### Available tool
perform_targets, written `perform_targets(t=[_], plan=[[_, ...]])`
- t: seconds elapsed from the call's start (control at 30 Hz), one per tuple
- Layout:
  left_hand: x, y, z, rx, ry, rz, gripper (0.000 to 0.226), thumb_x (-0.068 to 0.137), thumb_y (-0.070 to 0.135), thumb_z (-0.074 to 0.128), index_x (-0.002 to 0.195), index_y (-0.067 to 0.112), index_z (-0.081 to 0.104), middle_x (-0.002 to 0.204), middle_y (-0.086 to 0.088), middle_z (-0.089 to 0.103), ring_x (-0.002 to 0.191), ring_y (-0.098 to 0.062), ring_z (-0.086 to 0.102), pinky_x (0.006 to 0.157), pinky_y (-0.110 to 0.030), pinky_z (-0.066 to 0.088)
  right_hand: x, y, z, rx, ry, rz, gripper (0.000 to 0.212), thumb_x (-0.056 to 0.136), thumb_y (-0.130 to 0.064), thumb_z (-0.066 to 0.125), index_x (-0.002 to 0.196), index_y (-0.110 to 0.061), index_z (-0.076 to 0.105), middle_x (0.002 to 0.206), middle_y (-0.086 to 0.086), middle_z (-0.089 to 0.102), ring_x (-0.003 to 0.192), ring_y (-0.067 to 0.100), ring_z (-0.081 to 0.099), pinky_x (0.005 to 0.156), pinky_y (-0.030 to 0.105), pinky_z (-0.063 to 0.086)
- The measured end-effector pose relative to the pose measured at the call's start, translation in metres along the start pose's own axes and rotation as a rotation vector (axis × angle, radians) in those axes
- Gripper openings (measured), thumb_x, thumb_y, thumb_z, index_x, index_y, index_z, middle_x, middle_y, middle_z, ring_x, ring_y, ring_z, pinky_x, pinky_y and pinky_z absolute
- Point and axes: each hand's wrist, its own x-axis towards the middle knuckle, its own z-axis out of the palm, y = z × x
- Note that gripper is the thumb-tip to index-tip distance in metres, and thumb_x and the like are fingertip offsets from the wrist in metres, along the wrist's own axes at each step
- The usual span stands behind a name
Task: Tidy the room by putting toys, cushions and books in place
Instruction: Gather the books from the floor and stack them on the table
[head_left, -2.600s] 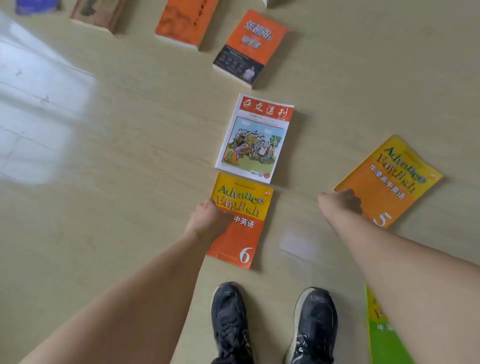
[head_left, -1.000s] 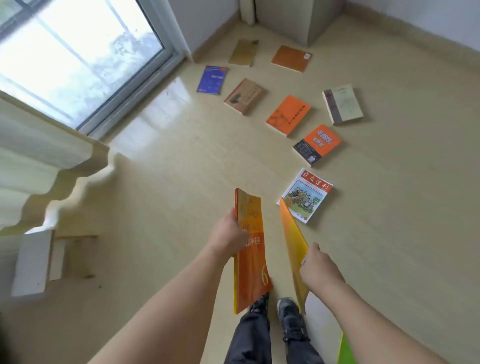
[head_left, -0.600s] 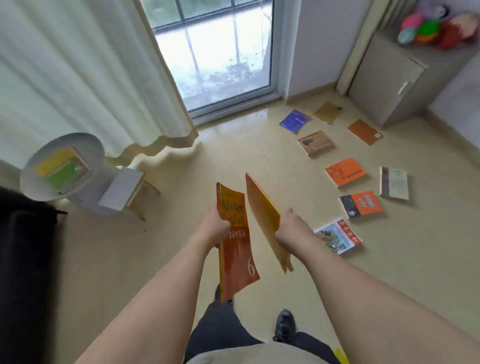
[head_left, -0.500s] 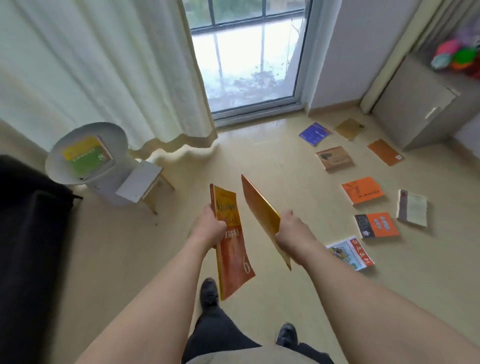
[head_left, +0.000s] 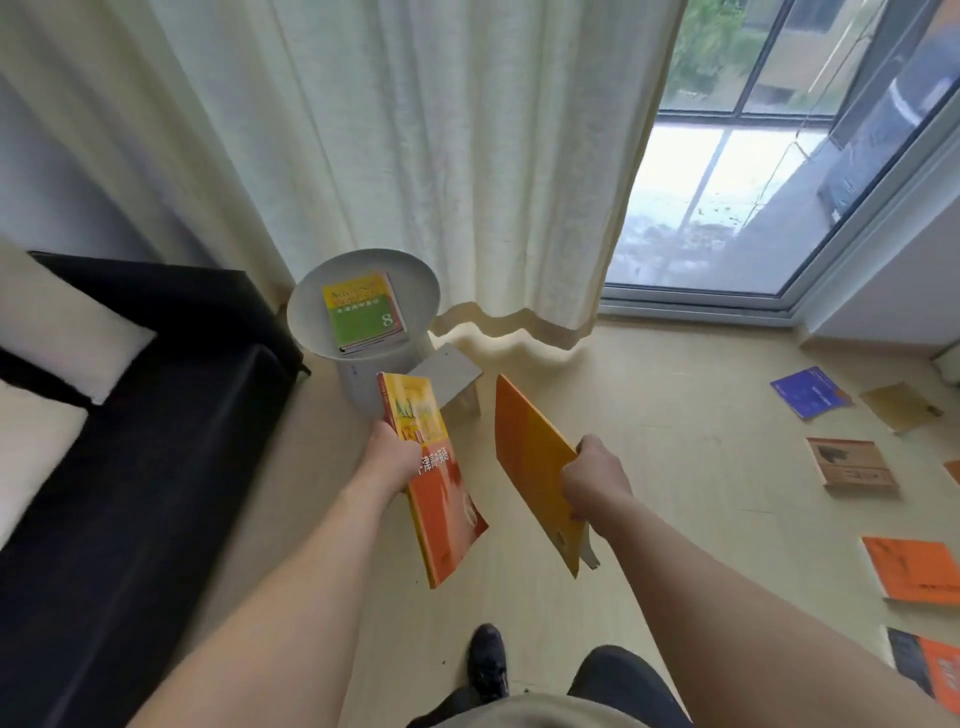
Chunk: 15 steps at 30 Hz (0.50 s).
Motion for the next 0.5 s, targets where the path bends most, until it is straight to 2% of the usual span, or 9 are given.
perform_targets(t=[0.17, 0.27, 0.37, 0.5], plan=[[0.058, -0.001, -0.054, -0.043, 0.081, -0.028, 0.028, 0.081, 0.019, 0.065, 0.102, 0.029, 0.049, 0.105, -0.002, 0.067, 0.091, -0.024, 0.067, 0.086, -0.047, 0.057, 0.034, -0.072, 0.031, 0.076, -0.017, -0.028, 0.011, 0.100, -0.018, 0.043, 0.111, -0.021, 0.043, 0.105, 0.004, 0.053, 0.087, 0.022, 0.055, 0.082, 0.042, 0.057], [0.095, 0.006, -0.079, -0.065, 0.159, 0.000, 0.030, 0.082, 0.026, 0.063, 0.111, 0.026, 0.055, 0.103, 0.001, 0.069, 0.086, -0.021, 0.068, 0.081, -0.043, 0.059, 0.060, -0.110, 0.052, 0.079, -0.023, -0.037, 0.012, 0.100, -0.017, 0.045, 0.111, -0.022, 0.043, 0.105, 0.003, 0.053, 0.086, 0.022, 0.056, 0.075, 0.038, 0.055], [0.136, 0.019, -0.095, -0.054, 0.220, 0.000, 0.030, 0.092, 0.032, 0.063, 0.118, 0.022, 0.054, 0.106, 0.001, 0.068, 0.085, -0.018, 0.067, 0.075, -0.034, 0.057, 0.093, -0.148, 0.073, 0.081, -0.031, -0.036, 0.012, 0.099, -0.017, 0.045, 0.110, -0.022, 0.044, 0.103, 0.004, 0.054, 0.086, 0.024, 0.057, 0.079, 0.043, 0.057], [0.208, 0.044, -0.110, -0.031, 0.244, -0.017, 0.018, 0.096, 0.027, 0.060, 0.112, 0.022, 0.052, 0.107, -0.002, 0.066, 0.087, -0.019, 0.066, 0.072, -0.033, 0.054, 0.150, -0.202, 0.094, 0.078, -0.054, -0.049, 0.012, 0.099, -0.021, 0.047, 0.110, -0.024, 0.043, 0.104, 0.002, 0.055, 0.087, 0.023, 0.059, 0.081, 0.045, 0.058]])
